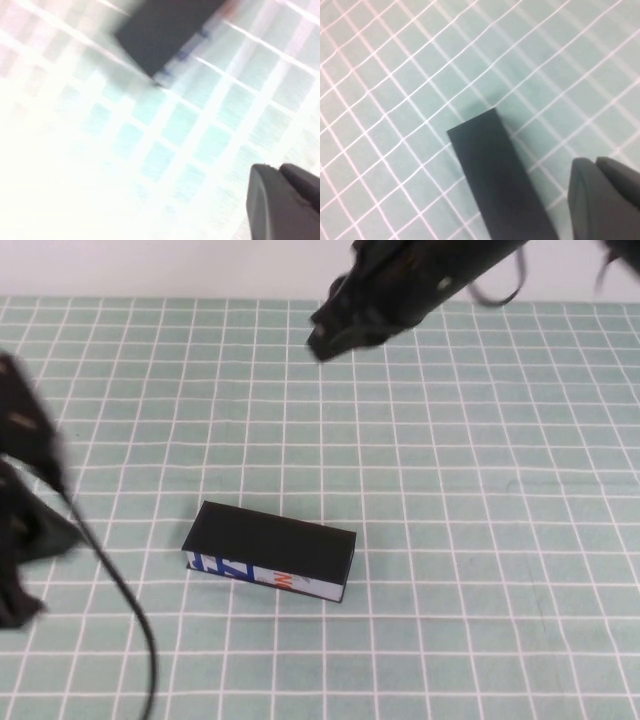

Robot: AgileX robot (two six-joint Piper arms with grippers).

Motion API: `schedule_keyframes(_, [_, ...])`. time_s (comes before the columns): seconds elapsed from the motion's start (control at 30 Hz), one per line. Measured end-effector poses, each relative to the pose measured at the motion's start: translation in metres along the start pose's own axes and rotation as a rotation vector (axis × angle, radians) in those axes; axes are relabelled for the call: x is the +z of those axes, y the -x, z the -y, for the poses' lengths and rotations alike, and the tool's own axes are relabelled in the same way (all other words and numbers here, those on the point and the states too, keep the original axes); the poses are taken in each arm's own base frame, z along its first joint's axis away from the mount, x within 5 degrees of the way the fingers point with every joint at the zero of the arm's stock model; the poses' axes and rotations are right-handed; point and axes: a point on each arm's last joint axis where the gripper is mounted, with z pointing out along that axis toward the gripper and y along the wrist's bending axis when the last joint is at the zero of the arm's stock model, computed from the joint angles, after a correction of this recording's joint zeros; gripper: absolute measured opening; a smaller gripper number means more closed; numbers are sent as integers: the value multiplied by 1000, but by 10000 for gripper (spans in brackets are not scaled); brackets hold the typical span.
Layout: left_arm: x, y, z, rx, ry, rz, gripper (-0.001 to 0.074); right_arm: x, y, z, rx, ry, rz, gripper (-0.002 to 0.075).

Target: Return glasses to glasses case

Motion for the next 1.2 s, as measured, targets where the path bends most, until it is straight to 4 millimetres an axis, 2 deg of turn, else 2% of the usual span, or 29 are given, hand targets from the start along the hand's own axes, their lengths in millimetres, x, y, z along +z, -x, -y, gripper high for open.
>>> schedule_keyframes(0.17, [-63,-17,12,-75,292,226,-1,-51,6,-17,-20,-105,89,-11])
schedule_keyframes(0.27, [-81,-30,28,-99,407,311,-1,-84,9,-29,-41,-152,171,-11])
schedule_keyframes(0.37, [-85,-42,43,-120,456,356,-1,-113,8,-40,-69,-195,223,-11])
schedule_keyframes(0.47, [-81,-52,51,-139,488,390,-1,-142,4,-53,-91,-227,300,-11])
schedule_keyframes(0.6, [-77,-58,56,-159,514,421,-1,-180,-11,-74,-124,-280,432,-11])
schedule_keyframes(0.7, [-76,-56,58,-159,496,452,-1,-200,-34,-86,-151,-343,511,-11])
schedule_keyframes(0.8, [-75,-52,61,-143,458,497,-1,-205,-72,-93,-148,-389,530,-11])
schedule_keyframes(1.0, [-76,-46,66,-148,390,571,-1,-179,-160,-96,-111,-436,549,-11])
schedule_keyframes(1.1, [-73,-44,64,-156,364,565,-1,-162,-211,-98,-95,-463,577,-11])
schedule_keyframes(1.2, [-71,-43,63,-166,352,563,-1,-156,-253,-102,-83,-494,673,-11])
